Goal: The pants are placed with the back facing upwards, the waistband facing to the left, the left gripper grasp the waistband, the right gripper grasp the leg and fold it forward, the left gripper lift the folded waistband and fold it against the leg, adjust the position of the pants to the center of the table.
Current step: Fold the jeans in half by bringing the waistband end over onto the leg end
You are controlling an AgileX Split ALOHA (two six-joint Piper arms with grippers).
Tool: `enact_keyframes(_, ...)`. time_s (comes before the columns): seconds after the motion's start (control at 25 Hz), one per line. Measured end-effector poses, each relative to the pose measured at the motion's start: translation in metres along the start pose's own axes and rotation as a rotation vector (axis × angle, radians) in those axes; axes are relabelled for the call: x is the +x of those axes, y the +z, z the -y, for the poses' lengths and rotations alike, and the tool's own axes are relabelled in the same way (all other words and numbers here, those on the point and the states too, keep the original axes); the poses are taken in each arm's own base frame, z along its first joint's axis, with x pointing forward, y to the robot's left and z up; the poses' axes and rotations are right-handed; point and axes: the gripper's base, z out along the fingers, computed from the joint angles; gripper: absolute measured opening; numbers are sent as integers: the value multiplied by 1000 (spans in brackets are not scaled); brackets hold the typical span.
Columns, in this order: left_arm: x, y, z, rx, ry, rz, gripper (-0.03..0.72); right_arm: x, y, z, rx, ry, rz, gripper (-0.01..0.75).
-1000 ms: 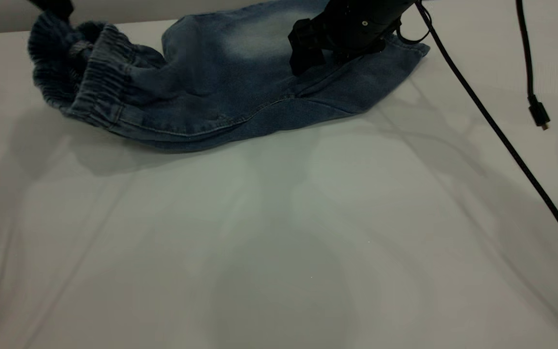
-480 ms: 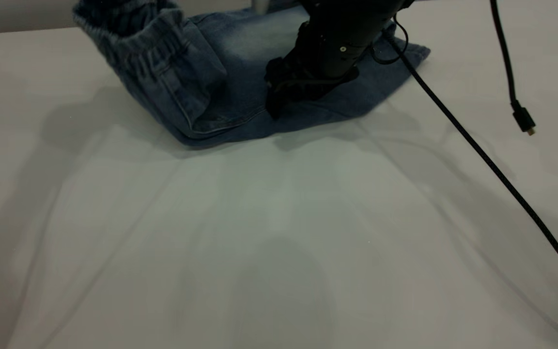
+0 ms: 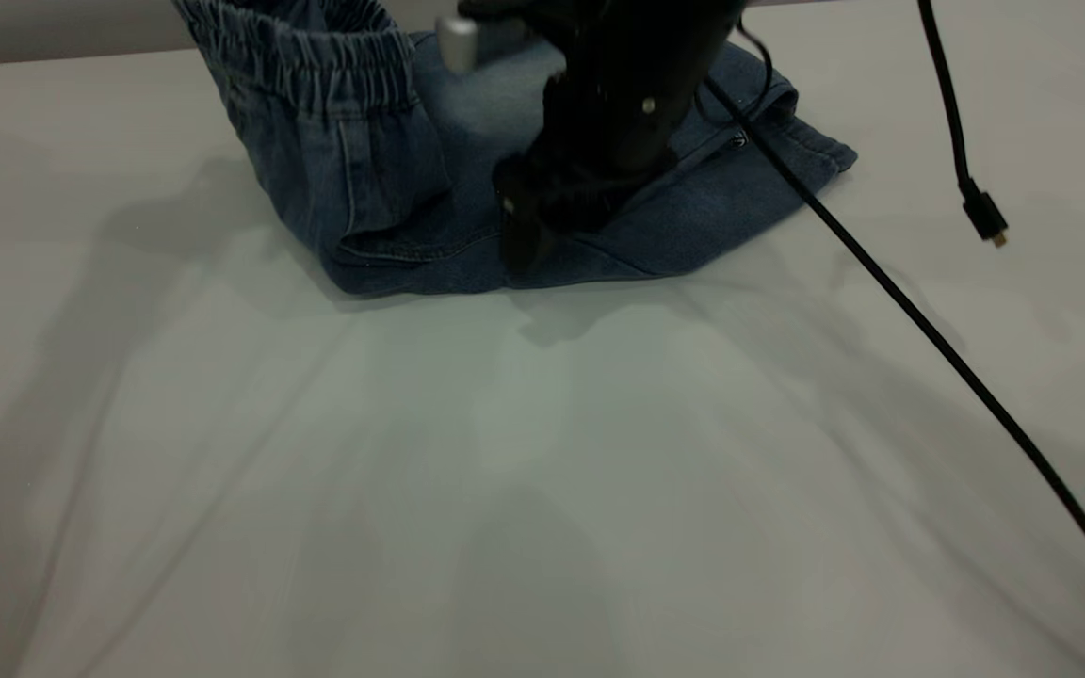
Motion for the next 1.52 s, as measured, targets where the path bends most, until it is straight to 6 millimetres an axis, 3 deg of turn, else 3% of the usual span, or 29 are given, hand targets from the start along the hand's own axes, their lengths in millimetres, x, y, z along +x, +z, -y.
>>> enact_keyframes(0.16, 0, 0, 0, 0, 1, -3, 26, -20, -38, 1, 51, -22, 83, 539)
enact_keyframes(0.32, 1, 1, 4, 9, 7, -15, 26, -29, -64, 17, 159, -54, 158, 539)
enact_keyframes(0.56, 1, 4, 11, 19, 21, -26, 26, -12, -58, 66, 272, 68, 182, 539)
enact_keyframes(0.68, 1, 5, 15, 24, 27, -29, 26, 5, -49, 90, 284, 143, 146, 539)
enact_keyframes(0.84, 2, 6, 20, 34, 38, -36, 26, 24, -32, 105, 277, 188, 90, 536)
enact_keyframes(1.0, 0, 9, 28, 45, 67, -20, 26, 35, -17, 104, 246, 196, 29, 536)
enact_keyframes(1.2, -4, 13, 40, 52, 99, 20, 26, 35, -13, 95, 216, 191, -6, 536)
enact_keyframes(1.52, -8, 14, 47, 41, 119, 55, 26, 25, 0, 56, 165, 84, -74, 535)
